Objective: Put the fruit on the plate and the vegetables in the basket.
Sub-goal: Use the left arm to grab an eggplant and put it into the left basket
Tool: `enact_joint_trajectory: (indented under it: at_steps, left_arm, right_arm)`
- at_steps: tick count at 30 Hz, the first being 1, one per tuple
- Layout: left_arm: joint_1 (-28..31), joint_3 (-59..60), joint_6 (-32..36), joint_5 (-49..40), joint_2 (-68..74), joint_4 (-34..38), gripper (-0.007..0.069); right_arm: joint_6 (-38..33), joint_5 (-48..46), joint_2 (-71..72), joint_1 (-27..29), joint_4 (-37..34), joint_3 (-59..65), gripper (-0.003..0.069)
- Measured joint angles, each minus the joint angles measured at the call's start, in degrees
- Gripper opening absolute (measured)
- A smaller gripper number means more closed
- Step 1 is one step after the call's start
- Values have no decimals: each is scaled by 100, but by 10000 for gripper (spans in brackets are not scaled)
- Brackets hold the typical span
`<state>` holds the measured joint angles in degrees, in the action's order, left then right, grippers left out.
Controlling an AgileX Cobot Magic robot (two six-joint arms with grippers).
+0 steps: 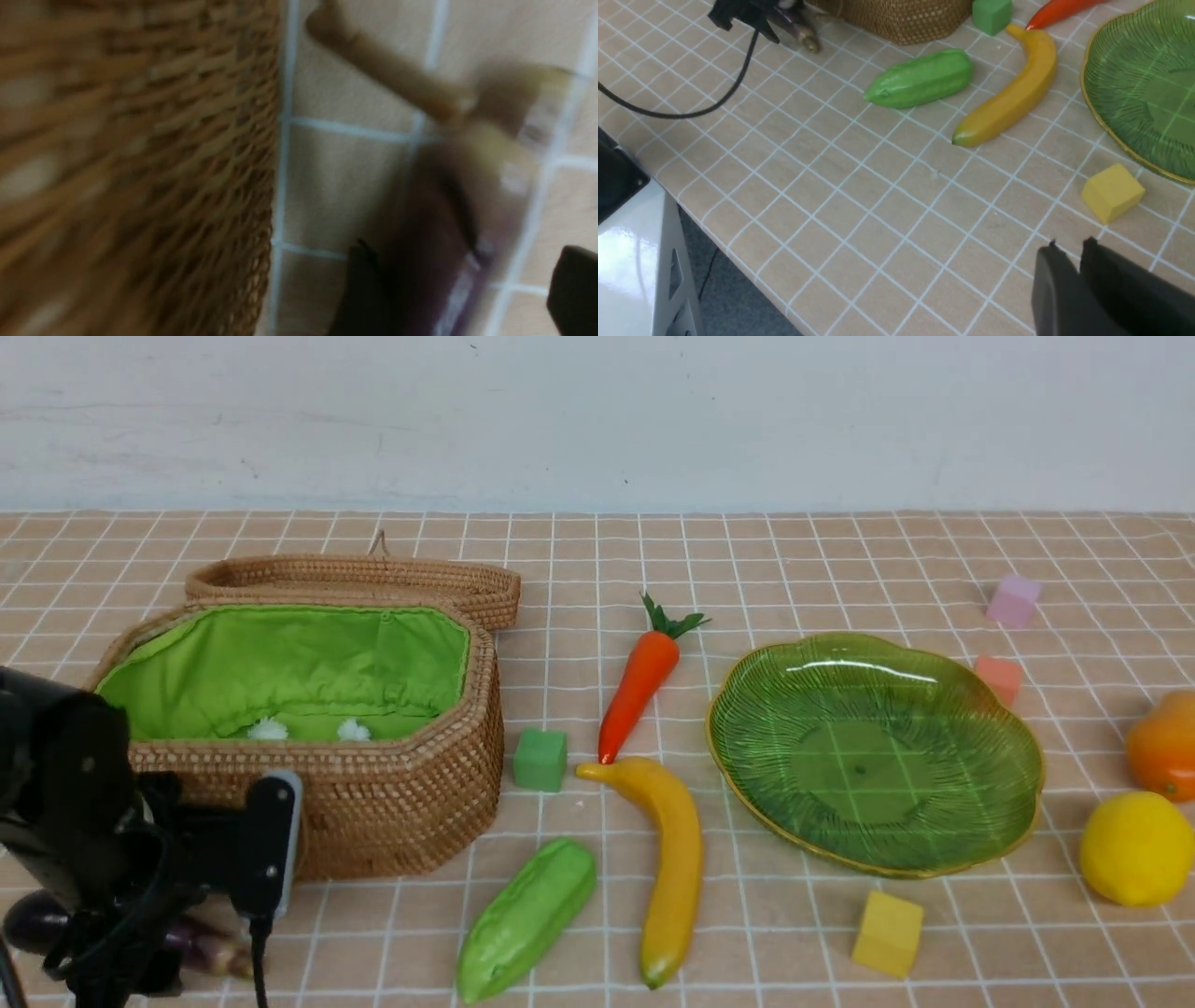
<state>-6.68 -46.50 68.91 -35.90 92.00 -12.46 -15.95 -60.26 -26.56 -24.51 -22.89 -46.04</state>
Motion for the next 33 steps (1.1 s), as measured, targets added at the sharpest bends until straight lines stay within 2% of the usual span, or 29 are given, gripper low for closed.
enact_joint_trajectory:
  at_steps: [6,12,15,20,22,25,29,33]
  left_arm:
    - [0,-20,-29,-119,307,-216,291]
    - [0,-14,-458,-518,83,-209,292]
    - [0,-29,-851,-612,-543,-106,292]
    - [0,-219,-1005,-366,-1664,213,292]
    - [0,-472,-1010,103,-2121,661,292]
    - [0,-827,-997,433,-2104,1203,292]
    - [0,-1480,-628,534,-1587,2034,292]
    - [0,-2029,-146,534,-917,2544,292]
  right_arm:
    - [-10,133,0,0,-184,0,99]
    - [-10,417,0,0,-245,0,102]
    - [-10,881,0,0,-245,5,105]
    - [-10,1816,0,0,-246,11,109]
    - [-10,2517,0,0,-251,11,109]
    - [-10,2873,0,0,-269,11,109]
    - [-10,3004,0,0,-352,11,111]
    - [-10,2952,0,0,-425,11,113]
